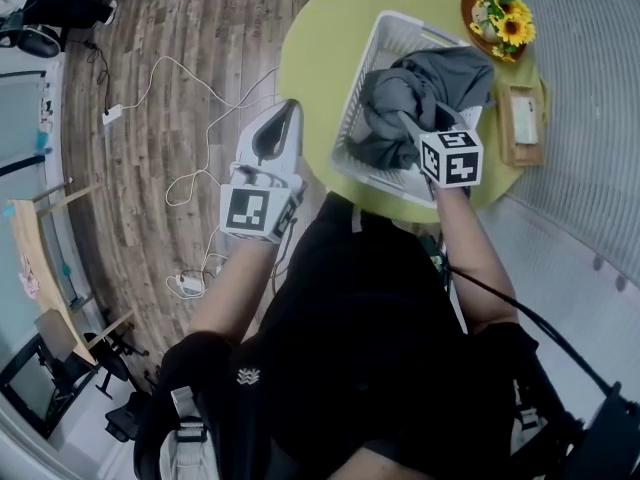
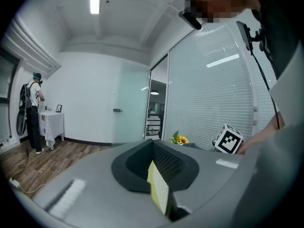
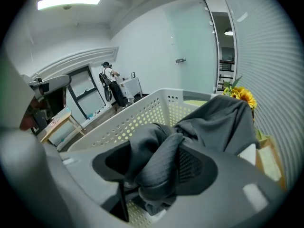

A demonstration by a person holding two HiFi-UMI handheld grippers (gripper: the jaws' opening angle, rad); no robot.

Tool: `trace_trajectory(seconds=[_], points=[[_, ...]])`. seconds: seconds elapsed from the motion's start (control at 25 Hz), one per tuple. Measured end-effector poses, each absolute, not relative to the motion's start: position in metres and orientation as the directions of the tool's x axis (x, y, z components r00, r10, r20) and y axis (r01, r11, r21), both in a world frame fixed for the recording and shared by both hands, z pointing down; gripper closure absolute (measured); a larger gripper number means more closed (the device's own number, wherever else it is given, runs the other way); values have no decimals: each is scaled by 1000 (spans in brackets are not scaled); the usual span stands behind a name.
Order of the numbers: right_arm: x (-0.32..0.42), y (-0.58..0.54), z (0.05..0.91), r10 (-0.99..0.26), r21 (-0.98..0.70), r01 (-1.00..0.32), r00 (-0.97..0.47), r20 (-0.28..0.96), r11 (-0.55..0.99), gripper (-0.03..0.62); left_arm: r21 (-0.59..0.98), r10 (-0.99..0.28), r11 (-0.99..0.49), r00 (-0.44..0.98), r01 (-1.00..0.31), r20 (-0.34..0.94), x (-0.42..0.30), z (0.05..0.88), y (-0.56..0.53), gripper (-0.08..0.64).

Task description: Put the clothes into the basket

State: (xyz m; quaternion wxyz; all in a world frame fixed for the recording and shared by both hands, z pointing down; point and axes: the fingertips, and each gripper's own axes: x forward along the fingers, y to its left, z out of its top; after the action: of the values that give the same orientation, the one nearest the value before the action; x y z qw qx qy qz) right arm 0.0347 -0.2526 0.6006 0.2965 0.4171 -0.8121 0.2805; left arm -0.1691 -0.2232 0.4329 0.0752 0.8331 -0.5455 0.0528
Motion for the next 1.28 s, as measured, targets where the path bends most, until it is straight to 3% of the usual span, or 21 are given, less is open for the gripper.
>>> trace_trajectory(seconds=[0.2, 0.76, 1.0, 1.12, 1.28], points=[[35, -240, 586, -503, -204, -837, -480, 719, 507, 331, 60, -898, -411, 415, -910, 146, -164, 421, -216, 554], [66, -238, 527, -631, -161, -854, -481, 609, 495, 331, 58, -878, -467, 470, -883, 86, -129, 398, -207, 554], [79, -224, 471, -732, -157, -848, -518, 443, 506, 336, 45, -867, -493, 495, -869, 58, -122, 374, -194, 554], [99, -221, 455, -784, -141, -845, -532, 320, 516, 358, 27, -865, -499, 499, -866, 57, -108, 380, -198, 554], [121, -202, 417, -847, -92, -874, -486, 214, 478, 473, 14, -858, -512, 513, -859, 31, -103, 362, -191, 554]])
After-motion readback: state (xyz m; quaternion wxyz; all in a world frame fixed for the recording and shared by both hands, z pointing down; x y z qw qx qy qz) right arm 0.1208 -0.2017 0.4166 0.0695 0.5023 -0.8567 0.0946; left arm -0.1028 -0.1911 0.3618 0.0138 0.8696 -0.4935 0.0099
